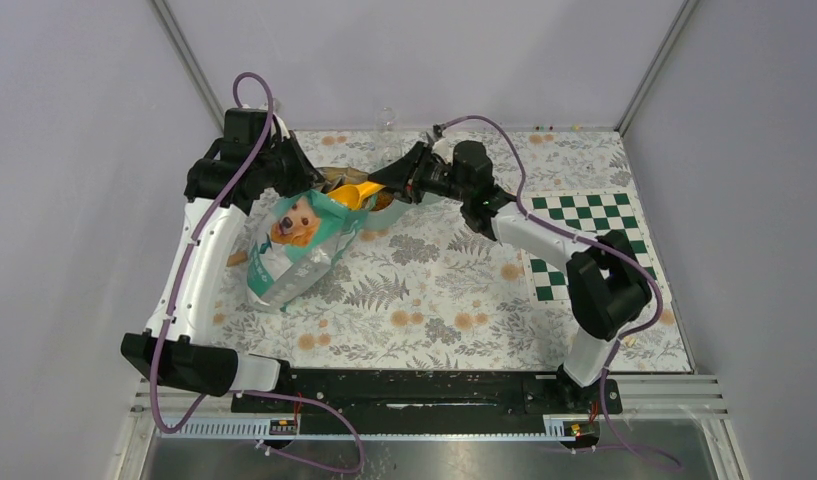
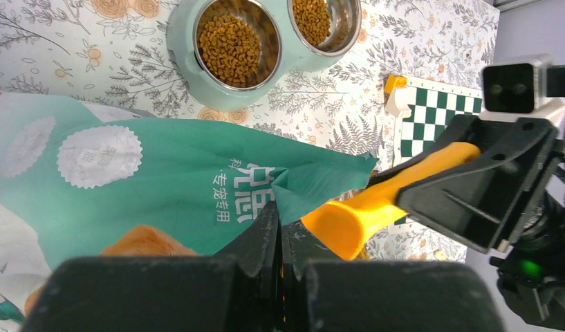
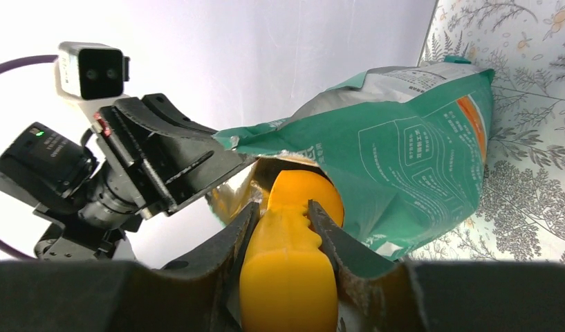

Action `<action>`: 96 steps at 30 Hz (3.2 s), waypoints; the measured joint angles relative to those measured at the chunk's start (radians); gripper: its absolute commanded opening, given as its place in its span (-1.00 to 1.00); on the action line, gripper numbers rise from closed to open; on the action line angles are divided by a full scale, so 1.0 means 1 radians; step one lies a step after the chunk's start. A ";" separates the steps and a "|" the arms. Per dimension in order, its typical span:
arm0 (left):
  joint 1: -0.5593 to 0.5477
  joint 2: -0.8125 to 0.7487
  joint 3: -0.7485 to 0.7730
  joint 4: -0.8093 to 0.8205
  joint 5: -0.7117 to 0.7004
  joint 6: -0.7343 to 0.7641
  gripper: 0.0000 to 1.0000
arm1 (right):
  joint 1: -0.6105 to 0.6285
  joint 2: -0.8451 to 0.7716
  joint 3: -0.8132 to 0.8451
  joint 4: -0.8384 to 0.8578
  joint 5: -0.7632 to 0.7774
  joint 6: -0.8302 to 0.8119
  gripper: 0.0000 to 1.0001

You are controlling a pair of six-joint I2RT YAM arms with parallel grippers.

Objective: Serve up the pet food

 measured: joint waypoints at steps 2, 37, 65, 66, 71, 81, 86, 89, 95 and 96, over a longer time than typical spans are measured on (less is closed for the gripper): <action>0.000 -0.005 0.000 0.002 -0.014 0.010 -1.00 | -0.021 -0.035 -0.023 -0.006 0.000 -0.003 -1.00; 0.003 -0.057 0.000 0.003 -0.148 0.059 -1.00 | -0.277 -0.188 -0.110 0.083 -0.004 0.013 -1.00; 0.006 -0.072 0.000 0.000 -0.197 0.046 -1.00 | -0.542 0.178 0.016 0.013 0.140 -0.256 -1.00; 0.006 -0.072 0.000 -0.001 -0.198 0.045 -1.00 | -0.542 0.190 0.037 -0.010 0.151 -0.284 -1.00; 0.006 -0.072 0.000 -0.004 -0.199 0.039 -1.00 | -0.533 0.198 0.111 -0.114 0.201 -0.422 -1.00; 0.006 -0.072 0.000 -0.005 -0.199 0.039 -1.00 | -0.428 0.198 0.214 -0.307 0.334 -0.700 -1.00; 0.006 -0.072 0.000 -0.005 -0.200 0.039 -1.00 | -0.385 0.191 0.235 -0.361 0.394 -0.779 -1.00; 0.006 -0.077 0.000 -0.008 -0.200 0.040 -1.00 | -0.370 0.164 0.235 -0.415 0.433 -0.826 -1.00; 0.009 -0.081 0.000 -0.011 -0.193 0.045 -1.00 | -0.359 0.033 0.235 -0.529 0.487 -0.874 -1.00; 0.009 -0.081 0.000 -0.012 -0.188 0.045 -1.00 | -0.359 0.004 0.235 -0.540 0.486 -0.873 -1.00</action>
